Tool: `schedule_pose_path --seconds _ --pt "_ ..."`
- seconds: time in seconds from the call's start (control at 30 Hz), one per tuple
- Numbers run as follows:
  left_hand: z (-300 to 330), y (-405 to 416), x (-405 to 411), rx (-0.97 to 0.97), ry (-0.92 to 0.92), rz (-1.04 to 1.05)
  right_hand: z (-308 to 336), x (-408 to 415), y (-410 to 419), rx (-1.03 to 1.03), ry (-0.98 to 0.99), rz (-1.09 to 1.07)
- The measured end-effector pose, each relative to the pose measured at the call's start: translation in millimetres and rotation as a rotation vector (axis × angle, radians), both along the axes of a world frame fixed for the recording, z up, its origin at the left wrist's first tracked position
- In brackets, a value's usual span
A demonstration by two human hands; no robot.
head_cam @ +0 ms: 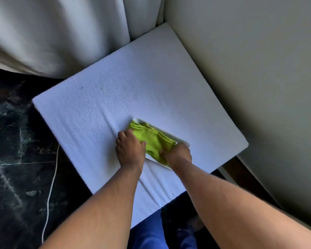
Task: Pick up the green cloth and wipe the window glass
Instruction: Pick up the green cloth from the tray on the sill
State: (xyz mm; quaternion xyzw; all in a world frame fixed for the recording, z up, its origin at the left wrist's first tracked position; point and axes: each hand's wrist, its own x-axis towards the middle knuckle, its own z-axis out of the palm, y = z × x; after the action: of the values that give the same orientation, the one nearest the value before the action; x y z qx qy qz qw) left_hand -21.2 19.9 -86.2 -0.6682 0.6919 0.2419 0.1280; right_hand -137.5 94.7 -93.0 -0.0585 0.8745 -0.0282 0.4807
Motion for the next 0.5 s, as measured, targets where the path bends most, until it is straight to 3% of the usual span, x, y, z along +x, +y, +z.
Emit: schedule_pose_path --seconds 0.13,0.27,0.33,0.4,0.47,0.5 --pt "0.1 -7.2 -0.4 0.016 0.154 0.179 9.5 -16.0 5.4 -0.193 -0.118 0.103" --pt "11.7 -9.1 12.5 0.043 0.328 0.289 63.9 -32.9 15.4 -0.528 -0.327 -0.180" --pt "30.7 -1.1 7.8 0.294 0.371 0.490 102.6 -46.9 21.2 -0.598 -0.382 -0.257" --pt "63.3 14.6 -7.1 0.855 0.472 0.756 145.9 -64.1 27.9 -0.667 -0.430 -0.276" --pt "95.5 30.3 -30.7 1.279 0.698 0.835 191.8 -85.3 39.8 -0.717 -0.467 -0.253" --pt "114.6 35.9 -45.6 1.341 0.838 0.829 217.8 -96.7 48.8 -0.743 -0.479 -0.237"
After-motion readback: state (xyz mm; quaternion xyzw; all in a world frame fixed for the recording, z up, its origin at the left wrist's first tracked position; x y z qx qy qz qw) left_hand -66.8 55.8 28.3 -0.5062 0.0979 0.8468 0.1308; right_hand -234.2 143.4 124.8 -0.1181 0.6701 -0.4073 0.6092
